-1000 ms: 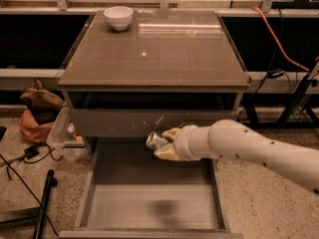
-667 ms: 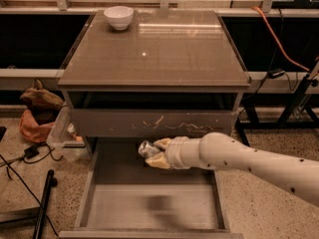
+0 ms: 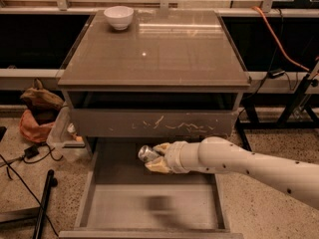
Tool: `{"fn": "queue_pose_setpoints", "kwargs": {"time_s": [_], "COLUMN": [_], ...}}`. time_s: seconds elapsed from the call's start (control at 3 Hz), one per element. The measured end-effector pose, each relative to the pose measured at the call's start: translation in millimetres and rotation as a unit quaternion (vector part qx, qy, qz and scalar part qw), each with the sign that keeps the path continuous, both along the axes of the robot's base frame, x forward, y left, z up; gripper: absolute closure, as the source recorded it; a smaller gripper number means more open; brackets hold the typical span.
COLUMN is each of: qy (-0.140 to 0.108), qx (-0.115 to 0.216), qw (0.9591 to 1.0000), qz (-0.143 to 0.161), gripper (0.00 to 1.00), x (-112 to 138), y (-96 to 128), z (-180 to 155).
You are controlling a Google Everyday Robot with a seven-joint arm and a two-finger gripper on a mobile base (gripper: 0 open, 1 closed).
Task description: Place redbull can into middle drawer
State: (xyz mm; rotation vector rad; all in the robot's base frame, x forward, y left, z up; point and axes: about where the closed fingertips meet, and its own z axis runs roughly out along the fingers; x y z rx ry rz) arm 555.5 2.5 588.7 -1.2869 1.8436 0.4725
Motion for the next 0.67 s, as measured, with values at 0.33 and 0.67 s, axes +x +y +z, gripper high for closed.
{"fn": "queue_pose_setpoints", "kwargs": {"time_s": [0.33,0.67], "qy": [0.006,0.025], "qx": [0.014,0.040], "qw": [0.9999,0.9989], "qz": [0.001,-0.006], "gripper": [1.00,1.00], "x": [-4,-13], "y": [8,21], "z": [-20,-70]}}
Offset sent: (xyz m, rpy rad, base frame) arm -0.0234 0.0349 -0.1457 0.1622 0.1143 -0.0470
